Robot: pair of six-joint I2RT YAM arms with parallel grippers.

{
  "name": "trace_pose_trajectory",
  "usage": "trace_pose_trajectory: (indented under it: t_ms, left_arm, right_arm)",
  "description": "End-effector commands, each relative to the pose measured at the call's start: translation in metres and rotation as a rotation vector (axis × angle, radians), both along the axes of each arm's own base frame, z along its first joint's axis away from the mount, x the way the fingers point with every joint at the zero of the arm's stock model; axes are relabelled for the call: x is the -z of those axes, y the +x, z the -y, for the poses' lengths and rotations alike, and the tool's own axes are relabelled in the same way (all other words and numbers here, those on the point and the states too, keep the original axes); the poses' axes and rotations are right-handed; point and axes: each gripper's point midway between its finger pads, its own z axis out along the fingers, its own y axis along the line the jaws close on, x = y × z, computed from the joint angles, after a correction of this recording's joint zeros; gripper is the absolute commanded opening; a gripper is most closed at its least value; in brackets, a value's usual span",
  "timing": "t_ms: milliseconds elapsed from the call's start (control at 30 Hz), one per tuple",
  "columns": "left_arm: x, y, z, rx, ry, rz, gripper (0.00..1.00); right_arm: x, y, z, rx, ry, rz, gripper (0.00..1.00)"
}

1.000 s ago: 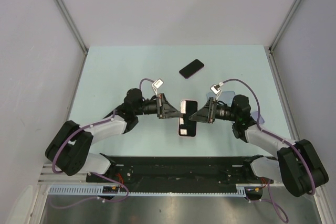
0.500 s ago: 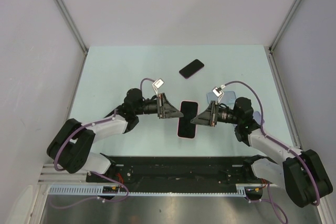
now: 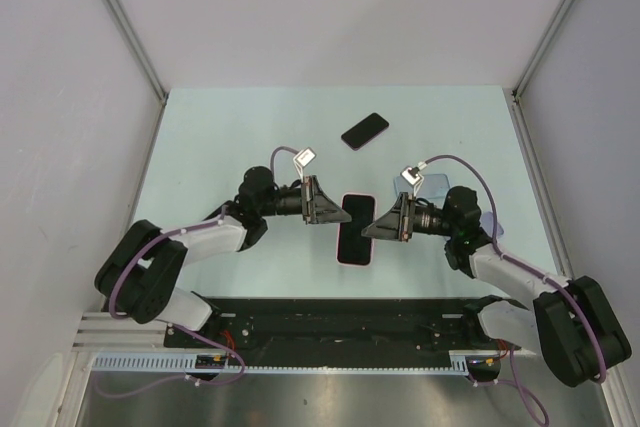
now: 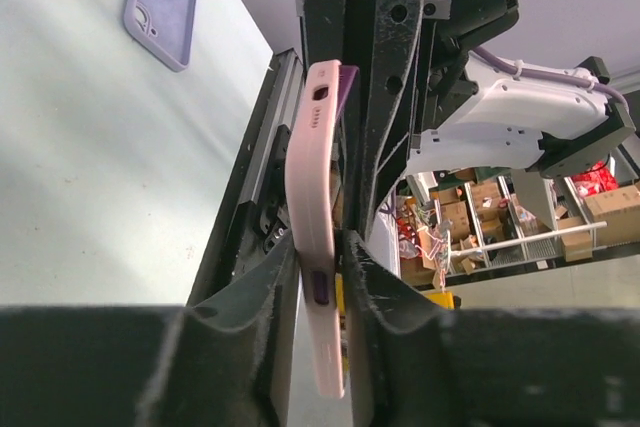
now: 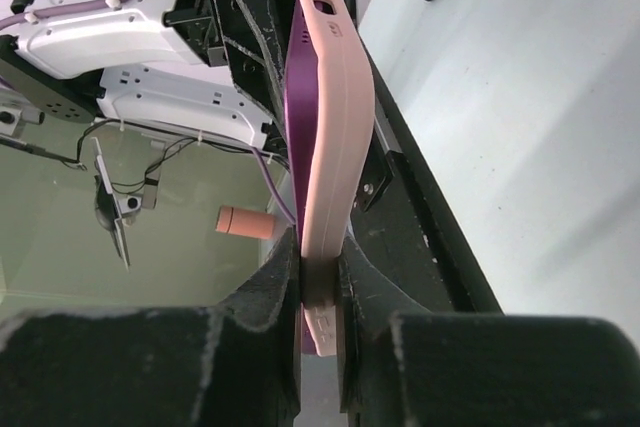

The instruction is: Put the phone into the phone case

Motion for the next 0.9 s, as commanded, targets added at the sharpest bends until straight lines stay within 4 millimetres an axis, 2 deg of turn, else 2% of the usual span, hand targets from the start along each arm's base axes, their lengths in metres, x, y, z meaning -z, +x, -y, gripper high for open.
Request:
trace_pose_trajectory:
  t_ms: [0,33,100,200,300,400,533,633,667,700,867]
  left_arm:
    - [-0.012,0.001,0.004,0.013,-0.012,0.059,0.22]
    - [-0.013,0.002,0.004,0.008,-0.013,0.059,0.15]
    - [-0.013,0.005,0.003,-0.012,-0.014,0.056,0.1]
    - [-0.022,0.006,0.003,-0.022,-0.043,0.062,0.04]
    - [-0.026,0.008,0.003,-0.025,-0.054,0.063,0.0]
    - [-0.031,0.011,0.003,-0.049,-0.067,0.066,0.0]
    - [-0.025,0.02,0.003,-0.088,-0.053,0.052,0.0]
    - [-0.021,0.021,0.004,-0.08,-0.058,0.042,0.0]
    - [-0.02,0.021,0.004,-0.083,-0.061,0.04,0.0]
    - [-0.018,0.021,0.003,-0.085,-0.061,0.034,0.0]
    - [-0.011,0.02,0.004,-0.073,-0.04,0.027,0.0]
  right_arm:
    - [-0.014,-0.005,-0.003,-0.042,0.034,0.075,0.23]
    - [-0.011,-0.007,-0.003,-0.046,0.03,0.073,0.29]
    - [-0.009,-0.011,-0.002,-0.057,0.031,0.077,0.42]
    - [0.0,-0.018,-0.003,-0.063,0.027,0.064,0.49]
    - [0.013,-0.026,-0.002,-0.065,0.011,0.046,0.5]
    - [0.02,-0.031,-0.001,-0.063,0.012,0.026,0.5]
    - [0.026,-0.035,-0.003,-0.054,0.016,0.014,0.5]
    - [0.03,-0.036,-0.003,-0.043,0.017,-0.001,0.4]
    - [0.028,-0.035,-0.003,-0.042,0.025,0.006,0.35]
    - [0.027,-0.036,-0.003,-0.042,0.03,0.004,0.24]
    - [0.027,-0.025,0.001,0.029,0.033,-0.038,0.03]
